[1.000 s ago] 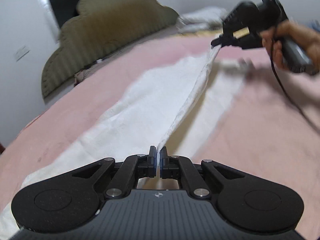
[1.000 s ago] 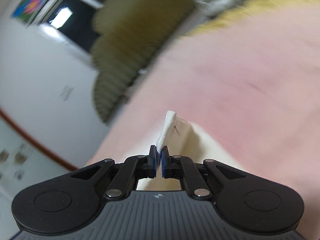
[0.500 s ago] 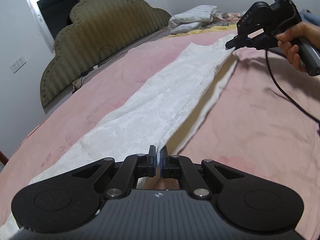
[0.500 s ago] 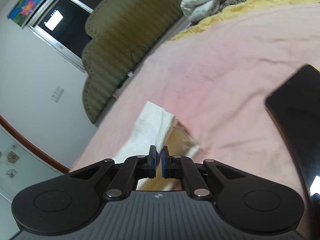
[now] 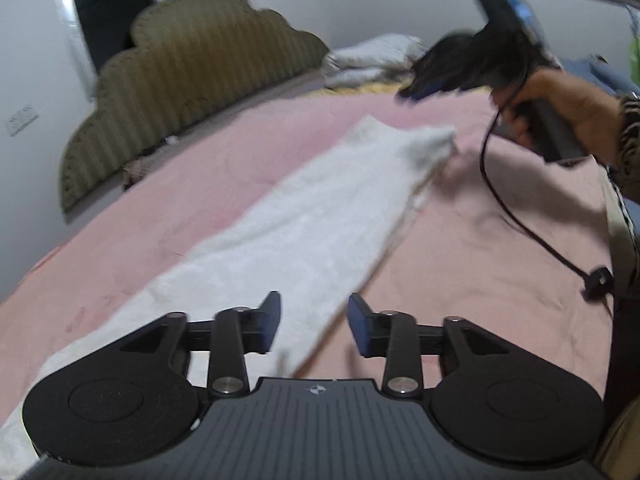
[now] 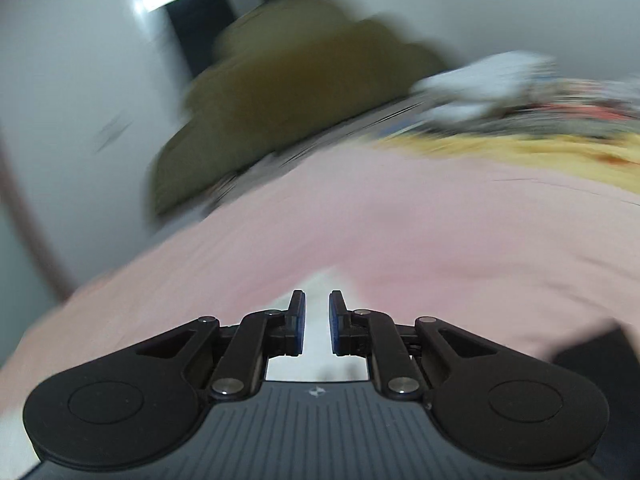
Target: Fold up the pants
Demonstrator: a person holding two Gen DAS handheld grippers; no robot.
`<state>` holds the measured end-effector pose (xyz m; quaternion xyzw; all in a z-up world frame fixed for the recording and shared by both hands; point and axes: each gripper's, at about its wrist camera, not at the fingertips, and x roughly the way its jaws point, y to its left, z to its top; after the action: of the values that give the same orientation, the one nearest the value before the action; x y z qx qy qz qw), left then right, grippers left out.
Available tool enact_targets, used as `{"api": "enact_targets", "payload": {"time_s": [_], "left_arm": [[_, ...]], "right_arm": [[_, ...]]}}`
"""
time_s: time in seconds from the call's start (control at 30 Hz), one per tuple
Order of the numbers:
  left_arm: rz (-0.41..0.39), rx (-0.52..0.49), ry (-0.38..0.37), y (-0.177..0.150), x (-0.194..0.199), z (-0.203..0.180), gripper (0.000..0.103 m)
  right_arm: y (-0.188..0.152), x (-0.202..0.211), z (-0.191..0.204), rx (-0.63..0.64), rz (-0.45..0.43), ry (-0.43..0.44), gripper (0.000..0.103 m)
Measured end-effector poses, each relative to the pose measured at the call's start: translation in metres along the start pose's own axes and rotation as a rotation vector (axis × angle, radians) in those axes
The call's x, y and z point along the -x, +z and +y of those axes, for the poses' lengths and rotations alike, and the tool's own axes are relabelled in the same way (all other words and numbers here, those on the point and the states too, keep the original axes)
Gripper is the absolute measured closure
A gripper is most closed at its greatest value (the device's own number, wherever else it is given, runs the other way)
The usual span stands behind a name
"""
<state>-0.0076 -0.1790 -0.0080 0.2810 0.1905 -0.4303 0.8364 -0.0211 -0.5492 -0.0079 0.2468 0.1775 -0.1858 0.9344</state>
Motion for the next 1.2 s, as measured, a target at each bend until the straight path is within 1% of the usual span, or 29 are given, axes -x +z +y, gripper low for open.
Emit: {"api": "enact_targets", "payload": {"time_s": [0.03,0.07,0.13,0.2,0.23,0.27,0.3,0.33,0.37,0.4,0.43,0.47,0.53,0.6,0.63,0.67,0.73,0.77,0.83,0.87,0.9,0.97,1.0,1.07,1.1,1.13,1.17,1.2], "left_arm": [[-0.003,0.014,0.026,0.0,0.004,0.005,0.056],[0.0,0.026,0.056,-0.002,0.006,0.011,0.055],[0.021,0.053,0.137,-0.011,0.008,0.027,0.052],[0.07,0.098,0.217,-0.024,0.009,0.049,0.051],[0.115,0.125,0.251,-0.032,0.008,0.061,0.051],[0.173,0.148,0.273,-0.041,0.006,0.072,0.051],[0.234,0.162,0.278,-0.052,0.005,0.081,0.051],[0.271,0.168,0.282,-0.061,0.007,0.087,0.051],[0.284,0.172,0.293,-0.07,0.013,0.092,0.051],[0.28,0.175,0.304,-0.076,0.022,0.094,0.051],[0.275,0.18,0.314,-0.081,0.031,0.096,0.05],[0.268,0.192,0.338,-0.084,0.042,0.099,0.05],[0.249,0.228,0.423,-0.092,0.064,0.108,0.05],[0.238,0.291,0.556,-0.101,0.087,0.122,0.05],[0.236,0.336,0.625,-0.104,0.097,0.134,0.049],[0.234,0.397,0.698,-0.111,0.11,0.148,0.047],[0.251,0.551,0.837,-0.128,0.138,0.175,0.046],[0.258,0.632,0.897,-0.137,0.153,0.188,0.046],[0.256,0.794,0.997,-0.156,0.183,0.208,0.046],[0.248,0.87,1.019,-0.165,0.197,0.216,0.046],[0.24,0.944,1.019,-0.173,0.208,0.224,0.046],[0.212,1.071,0.99,-0.186,0.223,0.235,0.046],[0.196,1.122,0.966,-0.191,0.226,0.238,0.046],[0.164,1.199,0.929,-0.197,0.23,0.243,0.046],[0.147,1.228,0.912,-0.199,0.231,0.244,0.051],[0.133,1.257,0.895,-0.203,0.232,0.245,0.058],[0.121,1.286,0.872,-0.206,0.232,0.247,0.062],[0.11,1.317,0.847,-0.208,0.23,0.248,0.07]], "right_arm": [[0.002,-0.016,0.01,0.038,0.051,0.054,0.091],[0.002,-0.036,0.018,0.071,0.105,0.083,0.091],[0.0,-0.071,0.028,0.122,0.205,0.077,0.091],[-0.003,-0.105,0.025,0.124,0.277,0.029,0.091],[-0.003,-0.115,0.019,0.111,0.285,0.007,0.091],[-0.001,-0.118,0.013,0.09,0.253,0.013,0.091],[0.0,-0.118,0.012,0.072,0.237,-0.028,0.091],[0.0,-0.113,0.016,0.086,0.208,-0.088,0.09],[-0.001,-0.108,0.025,0.129,0.174,-0.143,0.09],[-0.005,-0.1,0.036,0.182,0.14,-0.181,0.09],[-0.008,-0.093,0.046,0.214,0.12,-0.17,0.09],[-0.012,-0.085,0.056,0.229,0.109,-0.121,0.089],[-0.024,-0.075,0.077,0.258,0.115,0.031,0.089],[-0.041,-0.066,0.115,0.332,0.135,0.164,0.089],[-0.05,-0.063,0.133,0.369,0.148,0.216,0.089],[-0.061,-0.061,0.154,0.405,0.165,0.277,0.089],[-0.082,-0.056,0.191,0.463,0.215,0.407,0.089],[-0.095,-0.052,0.213,0.5,0.243,0.478,0.089],[-0.116,-0.043,0.251,0.571,0.275,0.586,0.089],[-0.129,-0.034,0.273,0.617,0.286,0.641,0.089],[-0.143,-0.027,0.296,0.664,0.293,0.694,0.089],[-0.174,-0.009,0.341,0.753,0.309,0.787,0.089],[-0.185,-0.003,0.358,0.792,0.316,0.82,0.089],[-0.211,0.012,0.393,0.887,0.32,0.897,0.089],[-0.221,0.019,0.407,0.931,0.316,0.933,0.089],[-0.233,0.026,0.421,0.983,0.303,0.971,0.089],[-0.245,0.036,0.432,1.032,0.286,0.998,0.089],[-0.253,0.038,0.449,1.087,0.264,1.021,0.089]]}}
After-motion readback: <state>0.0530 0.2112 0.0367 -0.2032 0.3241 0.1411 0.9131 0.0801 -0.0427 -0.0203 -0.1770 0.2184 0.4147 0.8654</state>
